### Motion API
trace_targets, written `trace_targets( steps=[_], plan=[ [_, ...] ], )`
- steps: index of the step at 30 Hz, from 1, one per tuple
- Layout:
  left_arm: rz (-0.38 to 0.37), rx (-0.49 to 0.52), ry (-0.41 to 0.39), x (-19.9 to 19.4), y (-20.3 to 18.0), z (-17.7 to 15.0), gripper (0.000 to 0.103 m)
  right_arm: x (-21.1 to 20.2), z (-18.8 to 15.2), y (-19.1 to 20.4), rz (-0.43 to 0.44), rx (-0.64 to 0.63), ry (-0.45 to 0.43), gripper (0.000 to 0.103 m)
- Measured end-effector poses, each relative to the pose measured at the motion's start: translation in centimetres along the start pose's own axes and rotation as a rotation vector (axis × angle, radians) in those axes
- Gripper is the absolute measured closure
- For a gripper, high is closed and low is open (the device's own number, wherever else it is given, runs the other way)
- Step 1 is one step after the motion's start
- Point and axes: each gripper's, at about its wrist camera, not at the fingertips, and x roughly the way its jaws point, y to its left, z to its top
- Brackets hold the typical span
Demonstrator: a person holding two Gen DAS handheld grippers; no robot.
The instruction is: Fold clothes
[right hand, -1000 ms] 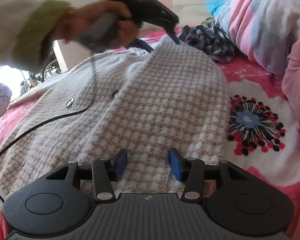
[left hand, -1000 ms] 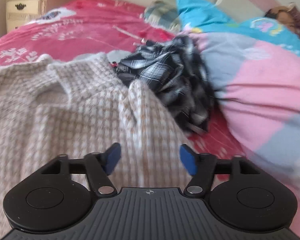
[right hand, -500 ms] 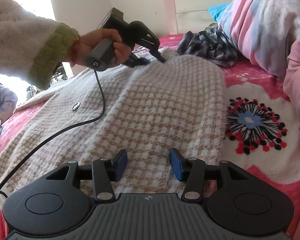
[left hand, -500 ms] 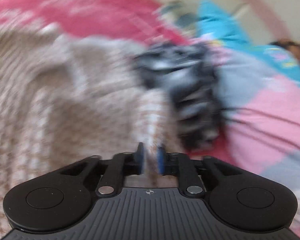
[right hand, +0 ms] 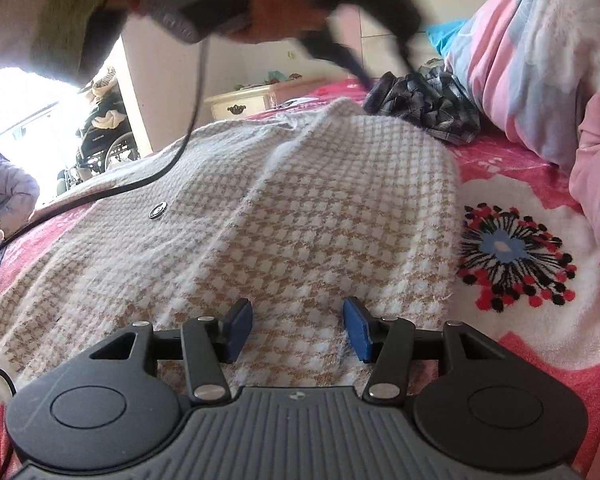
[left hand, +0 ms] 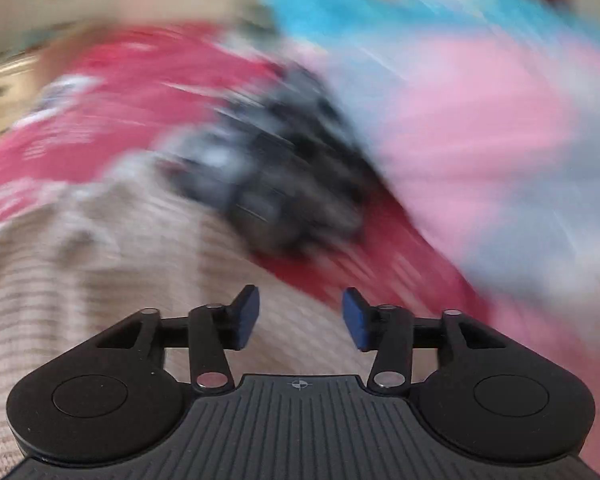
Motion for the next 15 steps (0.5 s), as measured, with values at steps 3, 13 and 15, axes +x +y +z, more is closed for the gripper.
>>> trace_targets(
  steps=[3,13,15],
  plan=[
    [-0.012,0.204,0.131,2.5,-7.3,-0.8,0.051,0.1,0.0,0.1,-0.007,-0.009,-0.002,0.048],
    [0.402,0.639,0.228,9.2,-16.0,-6.2,0.051,-0.4,-0.4,0.5,-0.019,-0.036,-0.018,0.048],
    [0.388,0.635,0.218,9.1,-15.2,-5.9,0.064,-0.6,-0.4,0.6,-0.023,-0.046,-0.024,0.048]
  ],
)
